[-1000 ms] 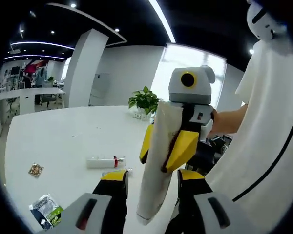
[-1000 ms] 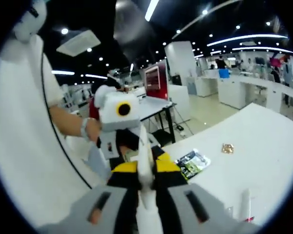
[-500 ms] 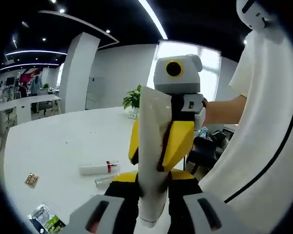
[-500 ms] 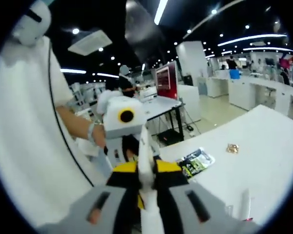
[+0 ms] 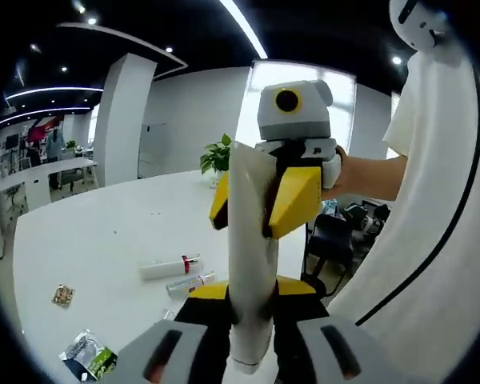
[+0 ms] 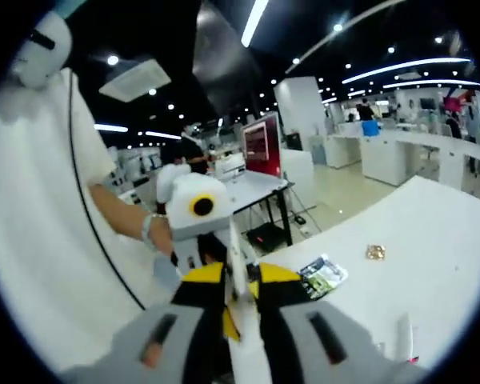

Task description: Arrange the skincare products in the storage area until every visible bottle or jar stands upright without overlapping.

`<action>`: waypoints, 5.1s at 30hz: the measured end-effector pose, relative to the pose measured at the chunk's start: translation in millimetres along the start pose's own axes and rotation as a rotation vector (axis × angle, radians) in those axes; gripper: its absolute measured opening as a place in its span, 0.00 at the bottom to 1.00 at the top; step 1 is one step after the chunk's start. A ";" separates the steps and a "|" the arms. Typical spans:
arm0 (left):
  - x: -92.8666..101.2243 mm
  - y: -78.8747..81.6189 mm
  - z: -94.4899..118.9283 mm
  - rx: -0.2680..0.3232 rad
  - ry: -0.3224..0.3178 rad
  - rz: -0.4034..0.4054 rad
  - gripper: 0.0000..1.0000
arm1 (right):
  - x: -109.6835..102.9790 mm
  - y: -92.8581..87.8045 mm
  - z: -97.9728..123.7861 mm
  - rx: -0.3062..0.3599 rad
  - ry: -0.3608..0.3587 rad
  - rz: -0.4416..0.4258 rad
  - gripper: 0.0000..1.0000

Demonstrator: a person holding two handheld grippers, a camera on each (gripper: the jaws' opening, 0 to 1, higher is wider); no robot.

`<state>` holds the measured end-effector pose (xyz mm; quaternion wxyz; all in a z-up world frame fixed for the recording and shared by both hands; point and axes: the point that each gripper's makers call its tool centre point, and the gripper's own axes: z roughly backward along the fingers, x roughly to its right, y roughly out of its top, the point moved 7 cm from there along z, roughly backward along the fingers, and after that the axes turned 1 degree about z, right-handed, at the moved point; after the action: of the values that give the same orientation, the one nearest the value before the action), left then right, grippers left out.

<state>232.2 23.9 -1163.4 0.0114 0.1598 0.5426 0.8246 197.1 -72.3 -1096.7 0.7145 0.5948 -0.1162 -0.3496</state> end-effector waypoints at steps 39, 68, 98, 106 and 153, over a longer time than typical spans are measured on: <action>-6.9 -54.3 -14.0 -0.124 0.179 -0.021 0.21 | 5.4 -29.0 -44.3 -0.706 0.208 0.371 0.00; -42.7 -82.9 50.9 -0.046 0.468 0.254 0.38 | 181.4 4.4 -46.7 -0.886 0.015 0.467 0.00; -33.1 -89.4 60.9 -0.047 0.495 0.277 0.34 | 261.4 10.2 -43.5 -0.911 -0.042 0.421 0.01; -29.1 -88.2 60.8 -0.058 0.495 0.250 0.34 | 279.5 14.5 -19.9 -0.922 -0.107 0.423 0.01; -26.2 -72.6 45.5 -0.116 0.438 0.183 0.33 | 300.1 -43.5 89.6 -0.851 -0.085 0.290 0.03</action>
<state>258.4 89.2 -1218.8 -0.1723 0.0247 0.4671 0.8669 347.9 -334.7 -1188.4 0.9316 0.2109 -0.0736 -0.2867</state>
